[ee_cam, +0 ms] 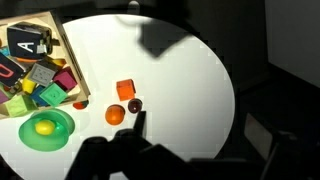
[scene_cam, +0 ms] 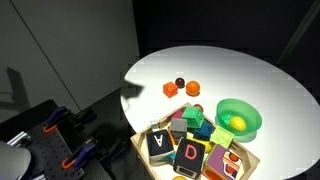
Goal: Put the orange block on the tray
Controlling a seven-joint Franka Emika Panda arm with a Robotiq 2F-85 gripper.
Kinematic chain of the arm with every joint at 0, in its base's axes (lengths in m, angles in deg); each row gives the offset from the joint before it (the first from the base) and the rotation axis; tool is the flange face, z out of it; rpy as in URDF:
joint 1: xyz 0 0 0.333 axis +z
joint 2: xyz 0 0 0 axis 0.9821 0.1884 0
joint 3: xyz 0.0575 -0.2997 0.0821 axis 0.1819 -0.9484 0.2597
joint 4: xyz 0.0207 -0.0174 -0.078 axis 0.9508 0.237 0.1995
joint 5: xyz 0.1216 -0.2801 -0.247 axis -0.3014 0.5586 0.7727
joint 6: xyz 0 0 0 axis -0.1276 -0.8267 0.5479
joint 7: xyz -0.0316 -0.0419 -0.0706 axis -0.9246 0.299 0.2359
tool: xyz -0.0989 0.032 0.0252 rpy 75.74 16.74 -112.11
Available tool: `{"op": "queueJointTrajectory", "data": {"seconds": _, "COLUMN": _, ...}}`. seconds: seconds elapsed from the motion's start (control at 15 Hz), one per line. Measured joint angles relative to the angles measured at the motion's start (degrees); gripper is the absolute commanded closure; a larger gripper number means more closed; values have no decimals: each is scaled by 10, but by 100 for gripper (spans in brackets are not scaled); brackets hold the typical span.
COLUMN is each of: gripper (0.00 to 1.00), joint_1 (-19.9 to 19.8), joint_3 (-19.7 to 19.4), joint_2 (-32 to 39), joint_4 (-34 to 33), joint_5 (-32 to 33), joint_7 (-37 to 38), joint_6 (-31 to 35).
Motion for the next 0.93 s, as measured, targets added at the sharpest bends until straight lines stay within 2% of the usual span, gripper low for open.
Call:
{"op": "queueJointTrajectory", "data": {"seconds": 0.47, "gripper": 0, "joint_1": -11, "joint_3": -24, "joint_2": 100, "joint_4": -49, "joint_5": 10, "joint_7": 7, "joint_6": -28}}
{"op": "queueJointTrajectory", "data": {"seconds": 0.93, "gripper": 0, "joint_1": -16, "joint_3": -40, "joint_2": 144, "joint_4": -49, "joint_5": 95, "joint_7": -35, "joint_6": -4}}
